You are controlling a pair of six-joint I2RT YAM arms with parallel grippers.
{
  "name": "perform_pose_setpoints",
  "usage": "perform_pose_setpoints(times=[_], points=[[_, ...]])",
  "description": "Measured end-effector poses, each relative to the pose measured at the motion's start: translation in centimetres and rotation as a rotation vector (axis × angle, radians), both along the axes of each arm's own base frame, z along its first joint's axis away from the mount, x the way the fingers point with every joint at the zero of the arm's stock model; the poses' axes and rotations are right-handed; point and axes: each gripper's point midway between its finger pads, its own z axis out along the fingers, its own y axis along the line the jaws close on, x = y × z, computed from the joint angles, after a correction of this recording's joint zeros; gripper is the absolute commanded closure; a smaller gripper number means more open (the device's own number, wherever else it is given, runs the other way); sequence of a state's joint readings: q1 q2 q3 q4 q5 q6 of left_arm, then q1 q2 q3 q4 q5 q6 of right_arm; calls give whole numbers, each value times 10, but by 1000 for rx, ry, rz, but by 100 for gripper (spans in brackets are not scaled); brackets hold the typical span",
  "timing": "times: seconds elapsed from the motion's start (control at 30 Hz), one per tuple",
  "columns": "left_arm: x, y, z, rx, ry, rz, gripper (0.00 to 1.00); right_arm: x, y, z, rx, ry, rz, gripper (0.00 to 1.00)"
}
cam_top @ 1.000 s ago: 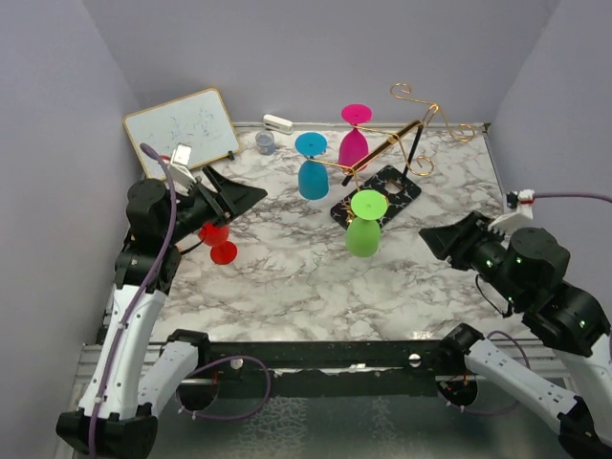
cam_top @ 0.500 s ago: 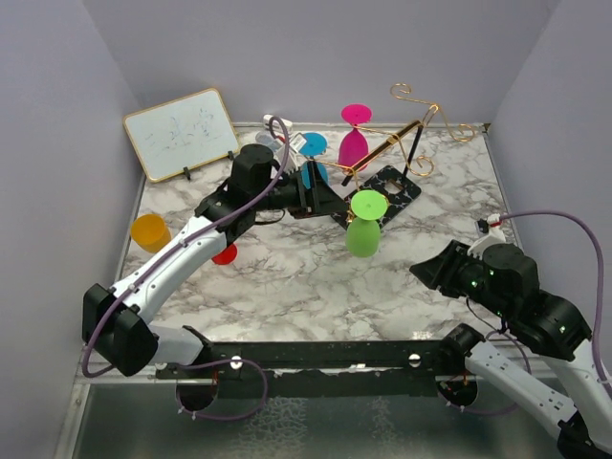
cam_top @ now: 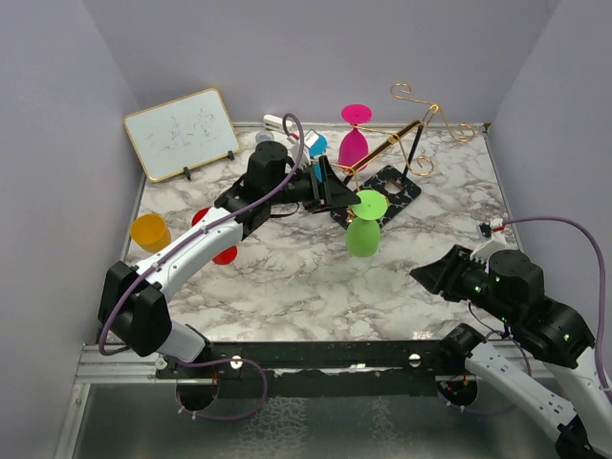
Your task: Take the wine glass off the wine glass rack
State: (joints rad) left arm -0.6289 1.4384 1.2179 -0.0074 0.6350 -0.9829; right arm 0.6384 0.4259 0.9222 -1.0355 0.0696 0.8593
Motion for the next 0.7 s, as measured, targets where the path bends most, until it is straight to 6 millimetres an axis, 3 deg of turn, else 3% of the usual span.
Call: perform_pose_setpoints(times=[0.2, 0.47, 0.7], points=[[4, -8, -5, -24, 46, -17, 49, 0, 0, 2, 6, -8, 1, 65], [3, -13, 4, -68, 58, -35, 75, -1, -1, 3, 11, -15, 0, 65], [0, -14, 10, -90, 65, -51, 76, -2, -1, 3, 13, -17, 0, 65]])
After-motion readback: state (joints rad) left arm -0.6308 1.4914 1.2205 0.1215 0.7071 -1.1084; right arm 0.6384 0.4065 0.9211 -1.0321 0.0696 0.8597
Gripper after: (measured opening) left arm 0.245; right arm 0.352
